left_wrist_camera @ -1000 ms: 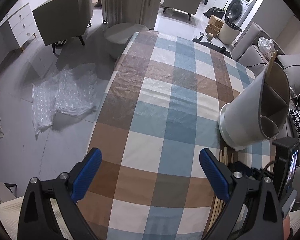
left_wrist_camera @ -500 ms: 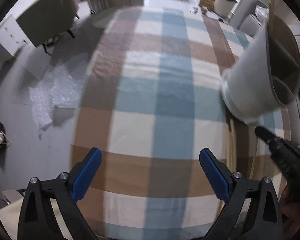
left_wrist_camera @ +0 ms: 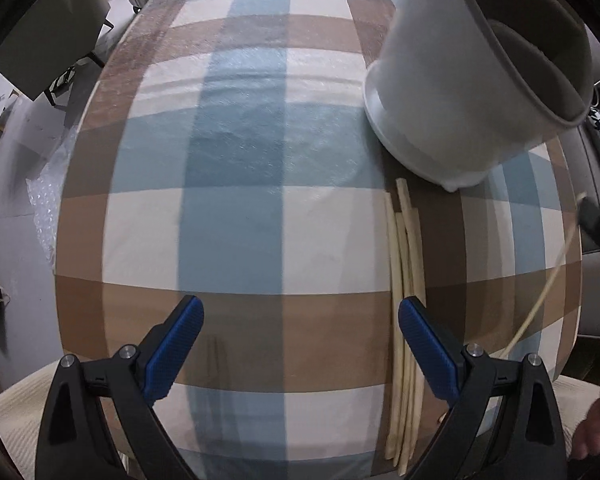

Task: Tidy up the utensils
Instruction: 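Close the left tool on another chopstick while the right tool holds its chopstick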

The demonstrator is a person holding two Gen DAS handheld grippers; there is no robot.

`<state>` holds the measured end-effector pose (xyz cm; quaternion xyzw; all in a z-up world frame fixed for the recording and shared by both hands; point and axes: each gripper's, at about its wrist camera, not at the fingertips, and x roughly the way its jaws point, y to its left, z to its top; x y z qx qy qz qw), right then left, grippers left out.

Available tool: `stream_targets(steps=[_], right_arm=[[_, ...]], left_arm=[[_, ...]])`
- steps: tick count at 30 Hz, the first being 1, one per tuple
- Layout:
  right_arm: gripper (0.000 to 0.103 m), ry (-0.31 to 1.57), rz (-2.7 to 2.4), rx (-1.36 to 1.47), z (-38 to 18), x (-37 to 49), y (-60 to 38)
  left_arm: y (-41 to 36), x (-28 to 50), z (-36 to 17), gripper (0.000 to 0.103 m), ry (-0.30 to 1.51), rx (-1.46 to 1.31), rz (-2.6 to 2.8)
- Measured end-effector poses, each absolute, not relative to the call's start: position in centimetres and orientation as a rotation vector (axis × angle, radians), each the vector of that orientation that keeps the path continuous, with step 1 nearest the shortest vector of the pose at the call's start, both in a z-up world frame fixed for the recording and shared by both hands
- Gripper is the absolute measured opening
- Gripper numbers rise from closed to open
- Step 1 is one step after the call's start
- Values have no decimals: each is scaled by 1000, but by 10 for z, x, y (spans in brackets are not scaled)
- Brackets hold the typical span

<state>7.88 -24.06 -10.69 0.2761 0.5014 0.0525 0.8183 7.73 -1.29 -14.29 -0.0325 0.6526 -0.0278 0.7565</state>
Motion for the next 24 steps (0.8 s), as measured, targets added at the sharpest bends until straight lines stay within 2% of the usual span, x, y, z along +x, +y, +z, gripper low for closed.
stream_targets(steps=[7, 17, 21, 24], right_arm=[[3, 953, 67, 640, -87, 72, -268], [3, 954, 57, 650, -87, 72, -274], [3, 950, 69, 634, -85, 73, -271], [3, 949, 71, 635, -85, 73, -270]], left_arm=[[-32, 74, -158, 95, 1474, 13, -20], [-25, 72, -161, 94, 1483, 13, 11], [-26, 86, -158, 84, 1478, -10, -14], [-30, 95, -151, 70, 1455, -3, -34]])
